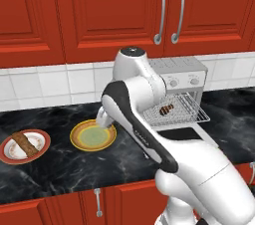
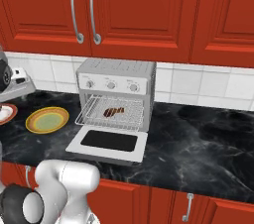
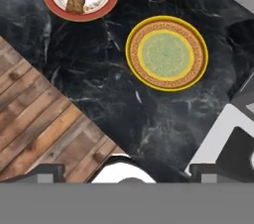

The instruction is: Open the toaster oven door. Place the baguette on the top rack in the toaster oven and place the chicken drumstick on the bottom rack.

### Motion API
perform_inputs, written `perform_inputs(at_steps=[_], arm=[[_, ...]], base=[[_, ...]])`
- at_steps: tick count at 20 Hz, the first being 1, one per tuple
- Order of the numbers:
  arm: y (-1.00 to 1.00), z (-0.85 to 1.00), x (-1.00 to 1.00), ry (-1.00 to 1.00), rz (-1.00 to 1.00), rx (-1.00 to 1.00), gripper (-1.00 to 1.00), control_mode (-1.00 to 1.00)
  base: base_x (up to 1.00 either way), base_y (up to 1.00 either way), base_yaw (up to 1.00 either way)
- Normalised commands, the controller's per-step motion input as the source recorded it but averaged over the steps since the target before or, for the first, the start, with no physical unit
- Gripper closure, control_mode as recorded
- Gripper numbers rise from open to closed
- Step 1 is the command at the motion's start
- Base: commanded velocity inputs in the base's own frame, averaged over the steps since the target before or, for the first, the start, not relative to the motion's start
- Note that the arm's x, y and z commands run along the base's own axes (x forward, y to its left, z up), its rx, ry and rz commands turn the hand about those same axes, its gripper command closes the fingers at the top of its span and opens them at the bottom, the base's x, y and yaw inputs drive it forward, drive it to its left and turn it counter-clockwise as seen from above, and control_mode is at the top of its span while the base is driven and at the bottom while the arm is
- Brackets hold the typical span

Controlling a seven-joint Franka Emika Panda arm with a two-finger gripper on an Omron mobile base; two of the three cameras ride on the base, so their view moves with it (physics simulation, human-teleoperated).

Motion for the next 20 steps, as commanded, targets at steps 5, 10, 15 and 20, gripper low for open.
perform_inputs(at_steps=[5,10,15,20], arm=[[1.00,-0.48,0.03,0.01,0.04,0.00,-1.00,-1.00],[0.93,-0.35,0.62,0.06,0.00,0.01,-1.00,-1.00],[0.85,-0.13,0.43,0.09,0.00,0.00,-1.00,-1.00],[0.75,-0.14,0.18,0.21,0.00,0.00,-1.00,-1.00]], base=[[0.00,0.00,0.00],[0.00,0.00,0.00],[0.00,0.00,0.00],[0.00,0.00,0.00]])
